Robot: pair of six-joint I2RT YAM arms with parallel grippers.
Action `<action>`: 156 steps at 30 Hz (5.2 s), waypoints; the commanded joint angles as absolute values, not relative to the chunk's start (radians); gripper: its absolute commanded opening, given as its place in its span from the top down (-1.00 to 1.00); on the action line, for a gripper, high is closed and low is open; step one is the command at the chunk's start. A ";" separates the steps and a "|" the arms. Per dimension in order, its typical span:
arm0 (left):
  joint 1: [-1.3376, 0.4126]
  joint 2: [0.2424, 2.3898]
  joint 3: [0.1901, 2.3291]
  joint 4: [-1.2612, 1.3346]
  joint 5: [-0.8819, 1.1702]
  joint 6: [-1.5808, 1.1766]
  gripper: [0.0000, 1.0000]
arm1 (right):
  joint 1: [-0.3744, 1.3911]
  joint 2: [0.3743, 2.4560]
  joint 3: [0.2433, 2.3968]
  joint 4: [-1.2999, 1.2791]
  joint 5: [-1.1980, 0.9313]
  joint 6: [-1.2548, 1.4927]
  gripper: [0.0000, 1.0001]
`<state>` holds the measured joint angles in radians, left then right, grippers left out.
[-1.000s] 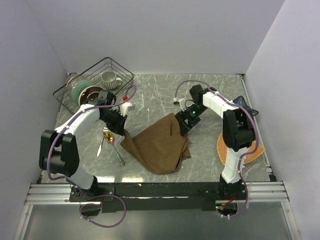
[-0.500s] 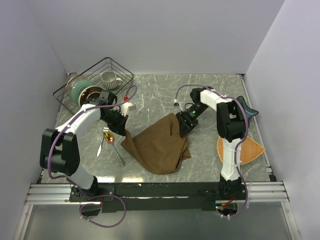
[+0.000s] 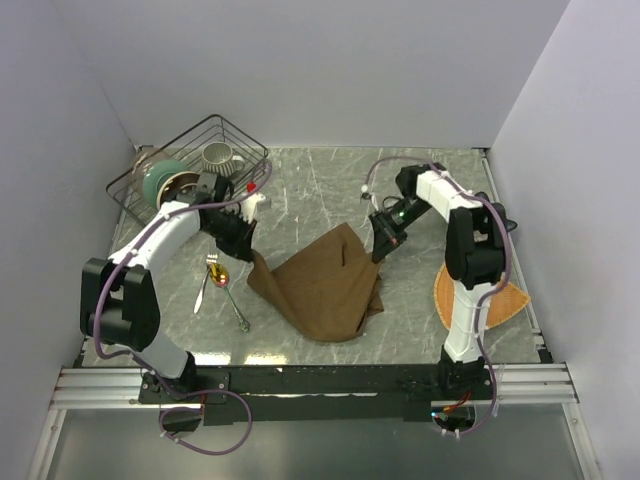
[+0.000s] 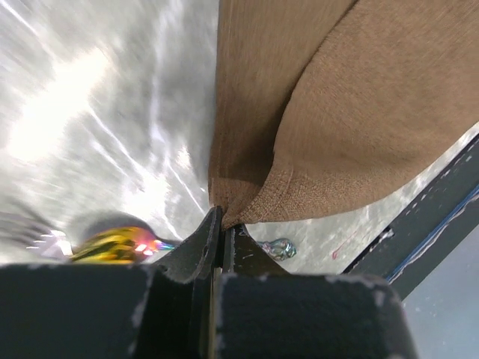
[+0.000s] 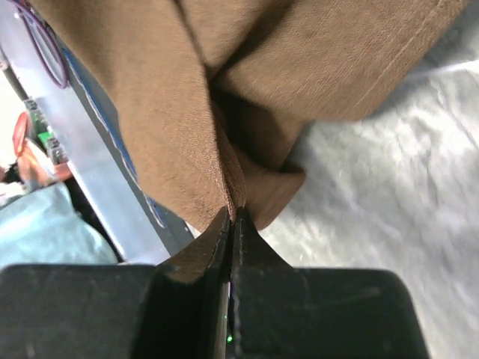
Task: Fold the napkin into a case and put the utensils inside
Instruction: Flatten out the crumpled napkin at the center of the board, then smooth out the napkin at the center of the board.
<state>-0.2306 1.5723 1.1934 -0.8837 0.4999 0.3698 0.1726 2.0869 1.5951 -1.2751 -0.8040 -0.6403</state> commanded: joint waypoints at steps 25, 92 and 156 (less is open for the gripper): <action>-0.199 1.126 1.674 -0.586 0.501 0.123 0.98 | 0.294 0.985 1.792 -0.859 -0.106 -0.241 1.00; -0.281 1.629 1.040 -0.644 0.446 0.324 0.03 | 0.333 1.607 0.910 -0.768 -0.117 -0.321 0.43; -0.209 1.802 1.552 -0.359 0.286 0.081 -0.49 | 0.080 1.816 1.721 -0.753 -0.183 -0.224 -0.21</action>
<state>-0.2108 1.7824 1.5139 -0.5468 0.3653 0.1791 0.0883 1.7309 1.6398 -0.9230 -0.3054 -0.3405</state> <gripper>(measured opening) 0.744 0.613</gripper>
